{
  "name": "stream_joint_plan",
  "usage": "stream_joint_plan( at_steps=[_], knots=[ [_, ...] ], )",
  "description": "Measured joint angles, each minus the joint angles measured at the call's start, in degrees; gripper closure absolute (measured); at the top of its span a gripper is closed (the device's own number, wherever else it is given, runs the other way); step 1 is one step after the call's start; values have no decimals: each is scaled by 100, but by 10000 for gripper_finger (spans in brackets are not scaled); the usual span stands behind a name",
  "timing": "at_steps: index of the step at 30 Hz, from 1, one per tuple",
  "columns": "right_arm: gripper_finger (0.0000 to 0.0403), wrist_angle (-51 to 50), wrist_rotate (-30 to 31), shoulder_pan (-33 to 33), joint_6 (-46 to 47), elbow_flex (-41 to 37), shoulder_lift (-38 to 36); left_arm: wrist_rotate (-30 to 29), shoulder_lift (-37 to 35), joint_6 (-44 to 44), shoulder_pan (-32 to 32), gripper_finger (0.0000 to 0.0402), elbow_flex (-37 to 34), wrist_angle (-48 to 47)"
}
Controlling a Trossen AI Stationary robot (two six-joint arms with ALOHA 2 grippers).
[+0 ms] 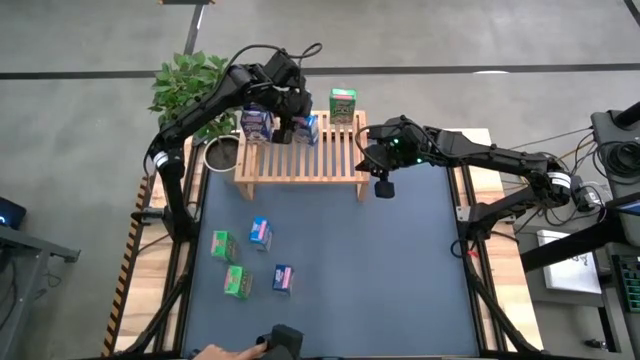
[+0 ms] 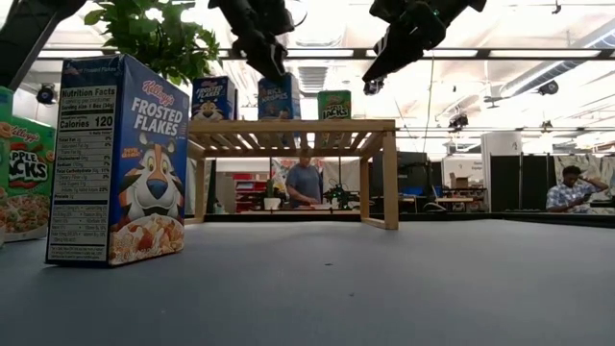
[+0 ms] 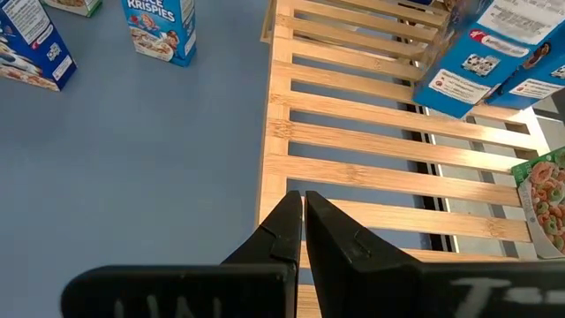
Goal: Stack cereal on shelf
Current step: Put the bottom light blue cereal box on the shelf aligned with the light blue cereal box
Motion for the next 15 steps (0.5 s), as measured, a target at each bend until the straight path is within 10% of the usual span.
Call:
stream_joint_plan(
  at_steps=[15],
  knots=[
    [394, 2, -1, 0, 71, -2, 0, -648, -22, -1187, 21, 239, 357, -452]
  ],
)
